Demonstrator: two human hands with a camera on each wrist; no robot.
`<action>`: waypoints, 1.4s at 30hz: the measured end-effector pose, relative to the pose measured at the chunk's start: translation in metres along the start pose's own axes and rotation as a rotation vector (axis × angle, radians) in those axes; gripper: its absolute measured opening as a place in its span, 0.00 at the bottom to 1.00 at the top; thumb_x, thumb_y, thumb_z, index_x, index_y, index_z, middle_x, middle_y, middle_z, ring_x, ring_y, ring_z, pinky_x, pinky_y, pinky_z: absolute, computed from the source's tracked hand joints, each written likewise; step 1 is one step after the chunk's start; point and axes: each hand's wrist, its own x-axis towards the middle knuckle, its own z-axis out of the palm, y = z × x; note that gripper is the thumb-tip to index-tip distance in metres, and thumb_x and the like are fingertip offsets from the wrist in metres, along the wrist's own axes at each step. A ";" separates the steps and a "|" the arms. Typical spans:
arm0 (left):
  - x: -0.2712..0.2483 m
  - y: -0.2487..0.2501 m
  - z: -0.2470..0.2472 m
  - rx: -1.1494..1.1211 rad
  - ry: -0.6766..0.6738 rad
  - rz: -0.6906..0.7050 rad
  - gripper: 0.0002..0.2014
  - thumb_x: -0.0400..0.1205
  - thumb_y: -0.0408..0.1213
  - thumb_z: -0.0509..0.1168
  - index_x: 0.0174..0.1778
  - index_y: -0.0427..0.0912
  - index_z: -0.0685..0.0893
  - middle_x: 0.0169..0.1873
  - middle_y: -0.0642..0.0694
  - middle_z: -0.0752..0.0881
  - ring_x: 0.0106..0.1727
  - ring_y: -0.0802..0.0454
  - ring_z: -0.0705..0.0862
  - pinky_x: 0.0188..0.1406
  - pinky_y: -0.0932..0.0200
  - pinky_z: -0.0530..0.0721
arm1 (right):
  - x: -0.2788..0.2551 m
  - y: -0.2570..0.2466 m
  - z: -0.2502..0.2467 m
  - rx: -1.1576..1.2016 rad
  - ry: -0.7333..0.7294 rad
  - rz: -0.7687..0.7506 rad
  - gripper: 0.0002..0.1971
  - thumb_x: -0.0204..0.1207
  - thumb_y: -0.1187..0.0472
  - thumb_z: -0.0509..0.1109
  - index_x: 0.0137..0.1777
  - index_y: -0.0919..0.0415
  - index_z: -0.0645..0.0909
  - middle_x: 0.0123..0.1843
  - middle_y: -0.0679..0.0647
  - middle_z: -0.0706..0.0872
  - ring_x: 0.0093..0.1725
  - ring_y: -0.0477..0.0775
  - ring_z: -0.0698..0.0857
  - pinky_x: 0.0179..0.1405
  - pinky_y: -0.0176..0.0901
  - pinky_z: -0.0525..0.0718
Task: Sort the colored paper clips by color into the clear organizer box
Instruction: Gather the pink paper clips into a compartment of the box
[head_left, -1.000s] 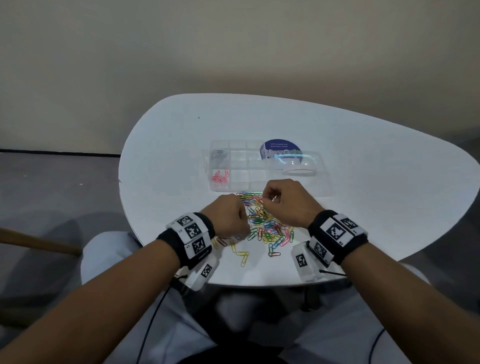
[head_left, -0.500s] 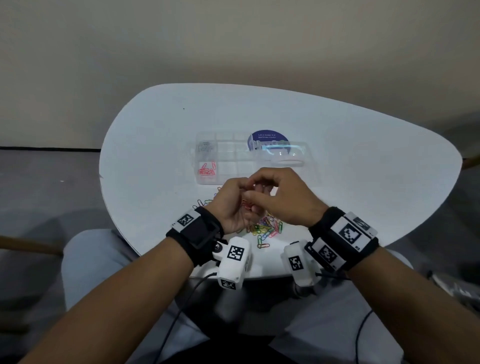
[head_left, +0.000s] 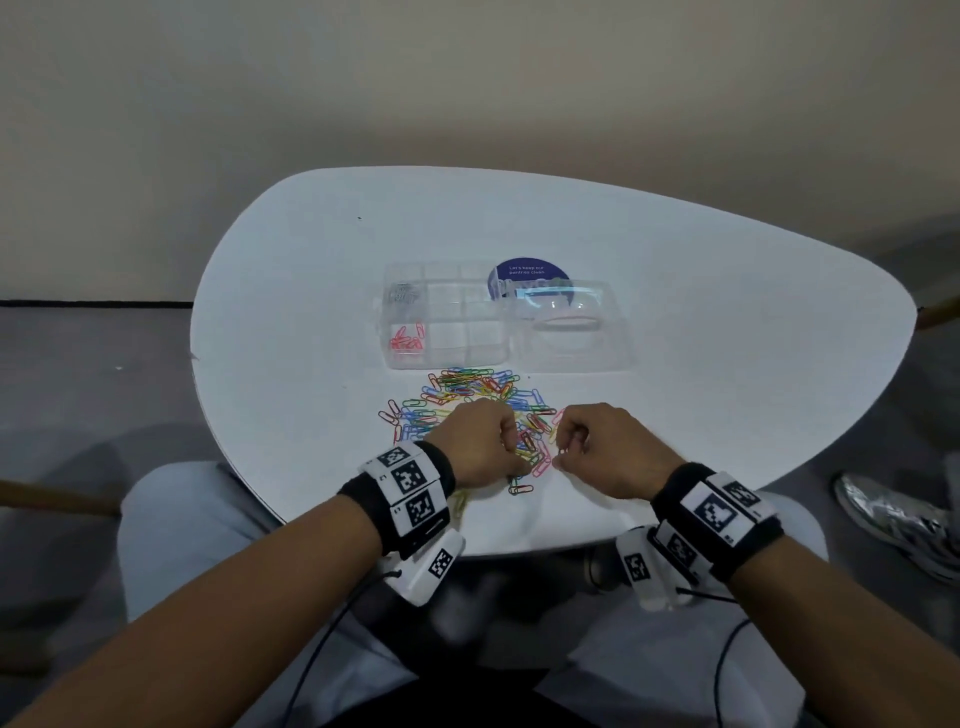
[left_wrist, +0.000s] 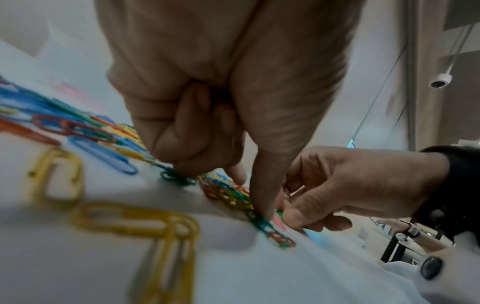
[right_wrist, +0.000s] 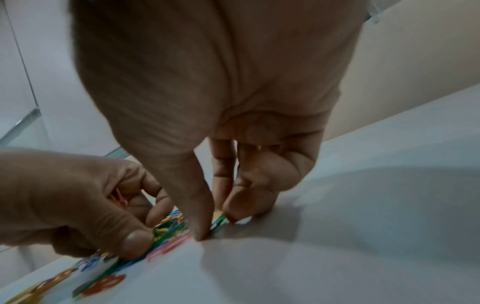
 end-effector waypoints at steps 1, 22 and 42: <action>0.001 -0.001 -0.001 0.022 0.012 0.014 0.12 0.70 0.42 0.79 0.38 0.45 0.82 0.35 0.54 0.79 0.38 0.55 0.77 0.32 0.59 0.71 | 0.000 0.001 -0.002 -0.010 -0.018 0.003 0.06 0.70 0.60 0.77 0.40 0.53 0.81 0.36 0.45 0.83 0.36 0.48 0.79 0.46 0.47 0.82; 0.017 0.009 -0.017 0.144 0.034 0.003 0.06 0.78 0.34 0.69 0.38 0.42 0.92 0.37 0.49 0.90 0.40 0.53 0.86 0.38 0.62 0.79 | 0.000 -0.017 0.011 -0.172 0.024 -0.041 0.08 0.75 0.54 0.75 0.35 0.51 0.83 0.40 0.45 0.83 0.44 0.52 0.83 0.43 0.44 0.81; 0.025 0.001 -0.026 0.014 -0.045 -0.120 0.08 0.75 0.36 0.71 0.33 0.36 0.88 0.31 0.43 0.84 0.33 0.50 0.82 0.42 0.44 0.89 | -0.003 -0.033 0.008 -0.149 -0.059 -0.046 0.07 0.73 0.68 0.67 0.40 0.56 0.82 0.43 0.50 0.86 0.44 0.55 0.84 0.45 0.48 0.85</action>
